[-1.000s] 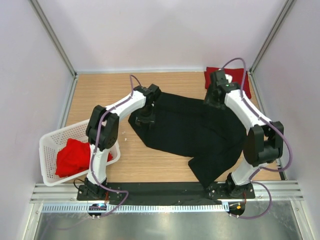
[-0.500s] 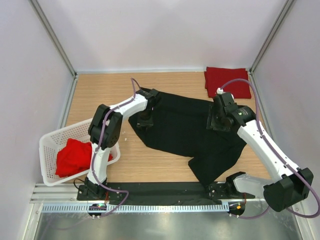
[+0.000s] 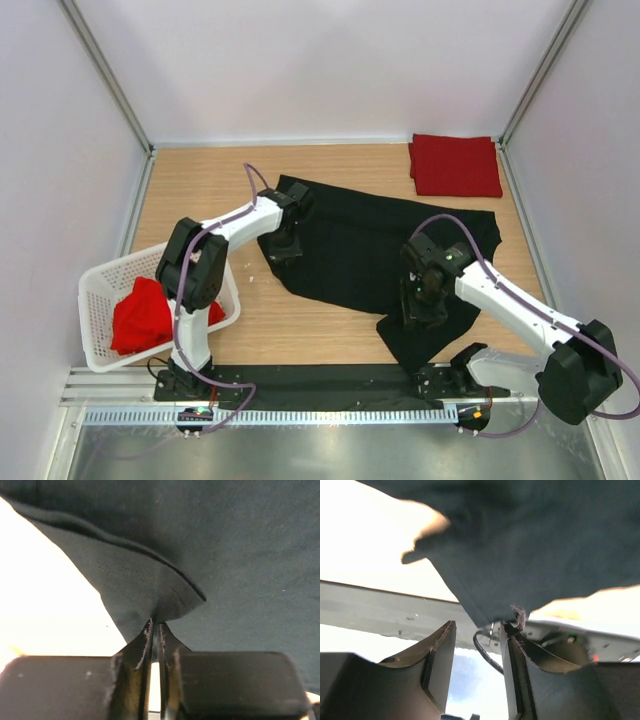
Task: Fold and stack the t-shirts
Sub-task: Fold the tshirt
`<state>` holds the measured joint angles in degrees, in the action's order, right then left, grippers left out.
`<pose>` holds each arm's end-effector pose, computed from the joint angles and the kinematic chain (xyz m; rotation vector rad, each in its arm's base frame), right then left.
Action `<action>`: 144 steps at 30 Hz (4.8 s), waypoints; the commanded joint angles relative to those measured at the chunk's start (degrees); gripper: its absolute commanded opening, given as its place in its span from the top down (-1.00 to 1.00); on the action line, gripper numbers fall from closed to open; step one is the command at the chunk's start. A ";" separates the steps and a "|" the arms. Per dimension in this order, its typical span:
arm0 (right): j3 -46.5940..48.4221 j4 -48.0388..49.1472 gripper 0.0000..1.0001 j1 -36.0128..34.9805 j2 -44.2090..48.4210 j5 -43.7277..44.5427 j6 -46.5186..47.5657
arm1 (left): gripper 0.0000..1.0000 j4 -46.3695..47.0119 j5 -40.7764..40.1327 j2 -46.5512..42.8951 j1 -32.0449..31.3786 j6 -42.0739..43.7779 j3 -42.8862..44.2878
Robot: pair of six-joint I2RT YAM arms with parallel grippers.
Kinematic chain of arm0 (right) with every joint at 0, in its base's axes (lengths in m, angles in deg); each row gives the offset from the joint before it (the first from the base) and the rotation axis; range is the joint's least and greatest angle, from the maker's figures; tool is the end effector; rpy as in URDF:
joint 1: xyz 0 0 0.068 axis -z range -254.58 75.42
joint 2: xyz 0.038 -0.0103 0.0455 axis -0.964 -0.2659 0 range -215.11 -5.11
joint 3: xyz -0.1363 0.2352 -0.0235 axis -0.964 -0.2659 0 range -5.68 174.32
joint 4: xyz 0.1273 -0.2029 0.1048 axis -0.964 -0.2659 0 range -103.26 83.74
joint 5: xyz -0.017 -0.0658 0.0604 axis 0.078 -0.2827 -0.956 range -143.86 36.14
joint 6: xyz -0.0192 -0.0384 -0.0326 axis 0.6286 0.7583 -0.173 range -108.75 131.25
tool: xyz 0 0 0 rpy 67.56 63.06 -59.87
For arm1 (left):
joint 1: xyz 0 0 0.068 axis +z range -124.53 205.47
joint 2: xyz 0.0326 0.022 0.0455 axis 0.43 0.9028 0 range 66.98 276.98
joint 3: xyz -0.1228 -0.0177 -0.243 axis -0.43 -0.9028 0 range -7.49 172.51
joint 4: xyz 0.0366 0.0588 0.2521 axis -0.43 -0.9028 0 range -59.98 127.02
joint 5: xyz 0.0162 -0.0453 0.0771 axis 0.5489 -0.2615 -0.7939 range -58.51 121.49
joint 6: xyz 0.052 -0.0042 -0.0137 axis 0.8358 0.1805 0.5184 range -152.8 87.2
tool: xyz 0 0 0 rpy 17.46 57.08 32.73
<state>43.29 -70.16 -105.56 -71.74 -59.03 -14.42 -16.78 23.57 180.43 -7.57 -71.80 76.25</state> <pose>0.1553 0.0969 0.2304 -0.1513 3.0425 0.2278 0.3211 -0.2030 0.1779 -0.1660 2.9636 0.0674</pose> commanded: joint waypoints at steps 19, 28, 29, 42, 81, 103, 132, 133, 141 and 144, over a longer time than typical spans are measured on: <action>-8.37 -4.75 -0.06 0.31 9.24 23.00 -39.01 | 0.99 3.61 1.68 -11.23 2.10 -0.72 -9.74; -10.47 2.38 -0.10 0.66 1.06 17.47 -44.01 | 0.99 6.77 5.11 -16.33 5.09 -1.43 -14.04; -10.91 2.55 -0.08 0.66 1.33 17.39 -44.37 | 0.99 6.95 5.81 -16.42 5.00 -1.69 -14.22; -19.79 13.01 0.29 1.62 0.19 16.86 -45.52 | 1.00 7.66 7.57 -17.74 7.37 -1.16 -15.89; -23.74 23.56 0.39 5.41 -1.75 7.98 -44.73 | 0.99 9.24 11.61 -20.11 11.50 -3.10 -17.48; -8.11 2.90 0.96 7.34 8.18 17.21 -31.82 | 0.99 8.27 10.47 -25.82 12.47 -7.48 -17.39; 20.19 4.66 0.98 30.19 -13.24 3.26 -0.17 | 1.00 10.47 9.95 -10.45 13.88 -11.01 -0.08; 20.72 4.83 0.98 30.19 -14.22 2.71 0.01 | 1.00 10.47 9.86 -9.92 13.88 -10.92 0.71; 28.37 4.75 0.98 33.44 -22.75 1.66 2.29 | 0.99 9.59 9.51 -3.77 14.84 -11.18 8.97; 30.39 4.66 0.98 33.88 -26.00 -0.01 2.73 | 0.99 9.07 9.86 -1.31 15.63 -11.18 11.95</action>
<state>70.05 -66.05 -72.12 -96.35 -56.63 -13.62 -7.60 34.15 177.83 7.08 -83.34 84.47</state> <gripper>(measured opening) 0.039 0.005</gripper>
